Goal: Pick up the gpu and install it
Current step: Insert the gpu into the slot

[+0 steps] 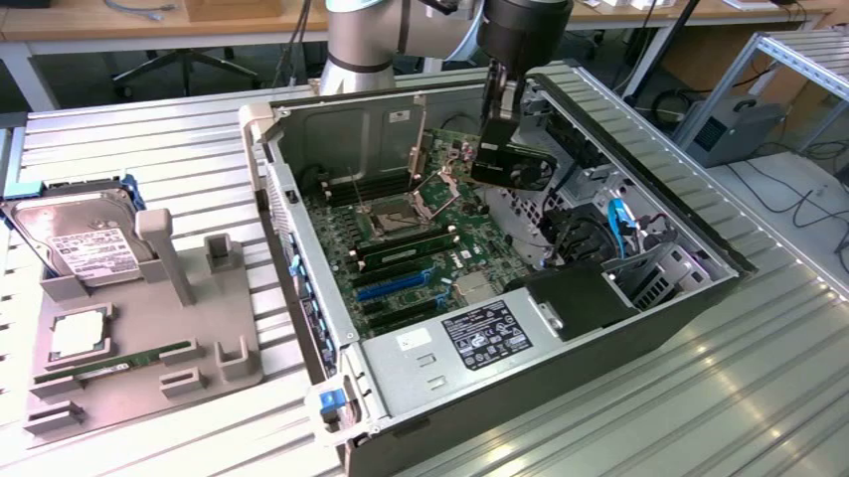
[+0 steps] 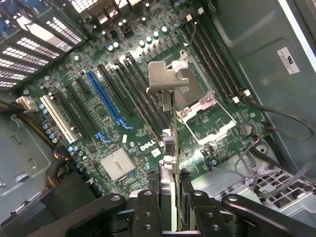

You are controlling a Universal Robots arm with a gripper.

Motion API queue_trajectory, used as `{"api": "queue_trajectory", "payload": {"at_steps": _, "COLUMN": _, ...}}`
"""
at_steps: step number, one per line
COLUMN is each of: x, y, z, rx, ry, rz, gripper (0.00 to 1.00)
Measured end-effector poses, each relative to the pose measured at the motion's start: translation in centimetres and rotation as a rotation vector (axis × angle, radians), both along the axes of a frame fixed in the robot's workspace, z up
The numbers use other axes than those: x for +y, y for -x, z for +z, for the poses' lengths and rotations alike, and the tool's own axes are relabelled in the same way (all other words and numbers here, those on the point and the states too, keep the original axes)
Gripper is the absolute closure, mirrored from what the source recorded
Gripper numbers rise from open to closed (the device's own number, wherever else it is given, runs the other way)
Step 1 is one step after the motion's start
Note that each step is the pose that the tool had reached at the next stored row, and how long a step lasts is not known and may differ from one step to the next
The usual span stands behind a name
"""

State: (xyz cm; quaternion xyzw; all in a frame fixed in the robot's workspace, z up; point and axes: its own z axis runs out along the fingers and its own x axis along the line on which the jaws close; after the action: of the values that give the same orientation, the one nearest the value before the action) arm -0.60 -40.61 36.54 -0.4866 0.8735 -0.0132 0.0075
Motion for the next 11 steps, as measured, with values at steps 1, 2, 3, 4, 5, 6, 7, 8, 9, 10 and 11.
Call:
{"api": "queue_trajectory", "payload": {"at_steps": 1, "x": 0.00, "y": 0.00, "z": 0.00, "rx": 0.0000, "ry": 0.0001, "rz": 0.001, "gripper": 0.73}}
{"api": "queue_trajectory", "payload": {"at_steps": 2, "x": 0.00, "y": 0.00, "z": -0.01, "rx": 0.0000, "ry": 0.0002, "rz": 0.003, "gripper": 0.73}}
{"api": "queue_trajectory", "payload": {"at_steps": 3, "x": 0.00, "y": 0.00, "z": -0.01, "rx": -0.0001, "ry": 0.0004, "rz": 0.005, "gripper": 0.73}}
{"api": "queue_trajectory", "payload": {"at_steps": 4, "x": 0.00, "y": 0.00, "z": -0.01, "rx": 0.0000, "ry": 0.0006, "rz": 0.006, "gripper": 0.73}}
{"api": "queue_trajectory", "payload": {"at_steps": 5, "x": 0.00, "y": 0.00, "z": -0.02, "rx": 0.0000, "ry": 0.0007, "rz": 0.007, "gripper": 0.73}}
{"api": "queue_trajectory", "payload": {"at_steps": 6, "x": 0.00, "y": 0.00, "z": -0.02, "rx": 0.0000, "ry": 0.0010, "rz": 0.009, "gripper": 0.73}}
{"api": "queue_trajectory", "payload": {"at_steps": 7, "x": 0.00, "y": 0.00, "z": -0.03, "rx": 0.0000, "ry": 0.0011, "rz": 0.011, "gripper": 0.73}}
{"api": "queue_trajectory", "payload": {"at_steps": 8, "x": 0.00, "y": 0.00, "z": -0.03, "rx": 0.0000, "ry": 0.0015, "rz": 0.013, "gripper": 0.73}}
{"api": "queue_trajectory", "payload": {"at_steps": 9, "x": 0.00, "y": 0.00, "z": -0.03, "rx": 0.0000, "ry": 0.0017, "rz": 0.014, "gripper": 0.73}}
{"api": "queue_trajectory", "payload": {"at_steps": 10, "x": 0.00, "y": 0.00, "z": -0.04, "rx": -0.0001, "ry": 0.0019, "rz": 0.016, "gripper": 0.73}}
{"api": "queue_trajectory", "payload": {"at_steps": 11, "x": 0.00, "y": 0.00, "z": -0.04, "rx": -0.0001, "ry": 0.0021, "rz": 0.018, "gripper": 0.73}}
